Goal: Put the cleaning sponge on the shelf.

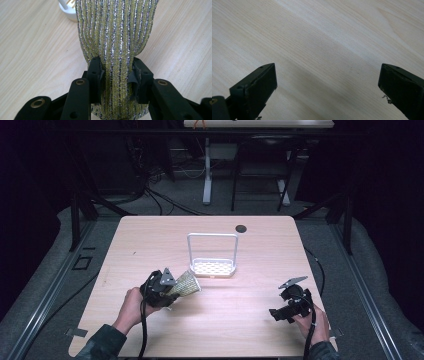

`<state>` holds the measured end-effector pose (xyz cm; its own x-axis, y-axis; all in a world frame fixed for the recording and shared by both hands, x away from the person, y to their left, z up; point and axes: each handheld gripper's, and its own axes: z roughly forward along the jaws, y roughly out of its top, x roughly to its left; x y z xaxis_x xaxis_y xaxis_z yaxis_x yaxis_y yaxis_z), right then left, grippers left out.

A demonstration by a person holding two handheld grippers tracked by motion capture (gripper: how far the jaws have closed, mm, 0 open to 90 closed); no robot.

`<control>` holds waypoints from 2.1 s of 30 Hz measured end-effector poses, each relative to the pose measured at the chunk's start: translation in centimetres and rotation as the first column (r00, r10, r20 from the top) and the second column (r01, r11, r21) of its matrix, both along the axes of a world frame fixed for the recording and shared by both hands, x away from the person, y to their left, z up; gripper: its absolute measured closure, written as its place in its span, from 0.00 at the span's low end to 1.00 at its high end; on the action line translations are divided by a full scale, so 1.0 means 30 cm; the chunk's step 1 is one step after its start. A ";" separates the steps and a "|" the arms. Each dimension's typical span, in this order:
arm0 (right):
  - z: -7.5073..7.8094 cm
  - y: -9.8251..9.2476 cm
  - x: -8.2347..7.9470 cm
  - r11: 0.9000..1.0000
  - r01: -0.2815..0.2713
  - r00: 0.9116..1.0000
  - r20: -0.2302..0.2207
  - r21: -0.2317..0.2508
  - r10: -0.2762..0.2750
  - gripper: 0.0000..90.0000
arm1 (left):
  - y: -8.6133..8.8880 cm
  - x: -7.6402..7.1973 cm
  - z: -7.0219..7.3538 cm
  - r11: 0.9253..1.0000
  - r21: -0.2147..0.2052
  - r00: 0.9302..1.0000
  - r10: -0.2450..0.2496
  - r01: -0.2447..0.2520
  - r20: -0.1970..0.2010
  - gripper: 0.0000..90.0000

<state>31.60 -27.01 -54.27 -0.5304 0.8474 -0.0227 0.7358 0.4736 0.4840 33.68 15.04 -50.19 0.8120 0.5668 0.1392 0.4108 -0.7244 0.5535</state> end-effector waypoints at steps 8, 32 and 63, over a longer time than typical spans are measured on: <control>0.008 -0.001 -0.001 1.000 -0.001 1.000 0.000 -0.002 0.001 0.02 | -0.027 0.010 0.005 1.000 -0.005 1.000 -0.011 0.011 0.005 0.72; 0.007 -0.002 -0.003 1.000 -0.001 1.000 0.014 -0.002 0.001 0.02 | -0.121 0.038 0.020 1.000 -0.021 1.000 -0.019 0.019 0.017 0.72; 0.015 0.002 -0.009 1.000 -0.005 1.000 0.016 -0.009 0.005 0.02 | -0.232 0.108 0.027 0.998 -0.046 0.999 0.036 -0.035 0.020 0.72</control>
<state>31.35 -26.96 -53.84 -0.5340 0.8446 -0.0384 0.7258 0.4813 0.4915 36.92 8.07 -49.39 0.7886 0.6011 0.1296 0.4236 -0.6838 0.5941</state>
